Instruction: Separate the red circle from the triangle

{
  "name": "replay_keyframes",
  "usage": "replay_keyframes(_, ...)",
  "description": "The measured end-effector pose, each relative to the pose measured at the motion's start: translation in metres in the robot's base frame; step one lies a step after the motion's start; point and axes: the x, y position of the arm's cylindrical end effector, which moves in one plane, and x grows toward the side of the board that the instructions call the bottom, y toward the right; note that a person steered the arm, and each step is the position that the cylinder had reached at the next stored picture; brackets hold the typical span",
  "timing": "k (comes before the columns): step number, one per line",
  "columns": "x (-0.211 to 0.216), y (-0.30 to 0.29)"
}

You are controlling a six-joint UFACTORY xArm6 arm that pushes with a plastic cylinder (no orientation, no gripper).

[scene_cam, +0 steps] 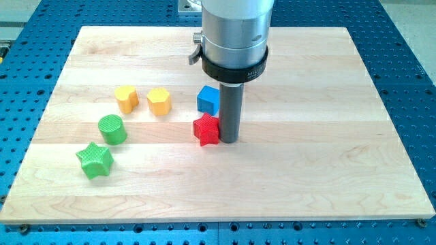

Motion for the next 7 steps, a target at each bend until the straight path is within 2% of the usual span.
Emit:
replay_keyframes(1,-0.050,0.081)
replay_keyframes(2,-0.158,0.122)
replay_keyframes(3,-0.215,0.082)
replay_keyframes(4,-0.209,0.035)
replay_keyframes(5,-0.181,0.017)
replay_keyframes(6,-0.137,0.023)
replay_keyframes(7,-0.122,0.037)
